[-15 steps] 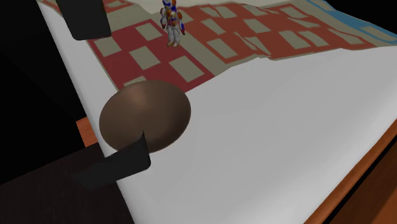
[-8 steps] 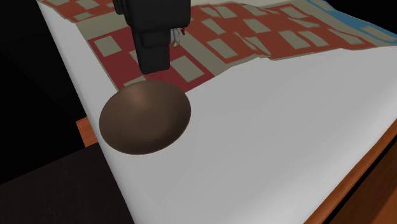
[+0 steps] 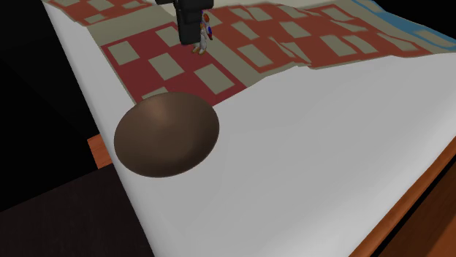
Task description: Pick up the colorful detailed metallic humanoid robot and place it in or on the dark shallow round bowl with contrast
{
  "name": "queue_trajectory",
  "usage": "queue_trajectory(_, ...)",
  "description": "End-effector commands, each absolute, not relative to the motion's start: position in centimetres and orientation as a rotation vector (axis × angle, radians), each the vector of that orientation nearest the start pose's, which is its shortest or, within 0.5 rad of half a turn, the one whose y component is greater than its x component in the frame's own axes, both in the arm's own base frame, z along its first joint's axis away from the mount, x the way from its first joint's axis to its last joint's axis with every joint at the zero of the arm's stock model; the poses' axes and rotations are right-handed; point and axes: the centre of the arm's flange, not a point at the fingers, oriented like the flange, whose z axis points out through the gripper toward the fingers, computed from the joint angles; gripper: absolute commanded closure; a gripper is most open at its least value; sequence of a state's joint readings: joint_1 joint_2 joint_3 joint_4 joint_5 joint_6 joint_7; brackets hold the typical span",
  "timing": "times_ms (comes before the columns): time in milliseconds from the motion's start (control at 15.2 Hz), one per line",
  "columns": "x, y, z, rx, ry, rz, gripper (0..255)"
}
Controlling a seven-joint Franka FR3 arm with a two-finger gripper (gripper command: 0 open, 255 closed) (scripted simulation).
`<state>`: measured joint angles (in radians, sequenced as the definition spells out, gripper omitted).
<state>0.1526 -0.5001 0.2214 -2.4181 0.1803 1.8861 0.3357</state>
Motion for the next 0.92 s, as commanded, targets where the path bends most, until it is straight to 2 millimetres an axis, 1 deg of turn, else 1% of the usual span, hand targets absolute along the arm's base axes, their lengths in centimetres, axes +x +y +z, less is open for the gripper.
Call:
queue_trajectory(0,37.2,18.6,47.6,-3.085,0.067,0.075,0)
queue_trajectory(858,43.0,33.3,43.4,-3.050,0.004,-0.013,0)
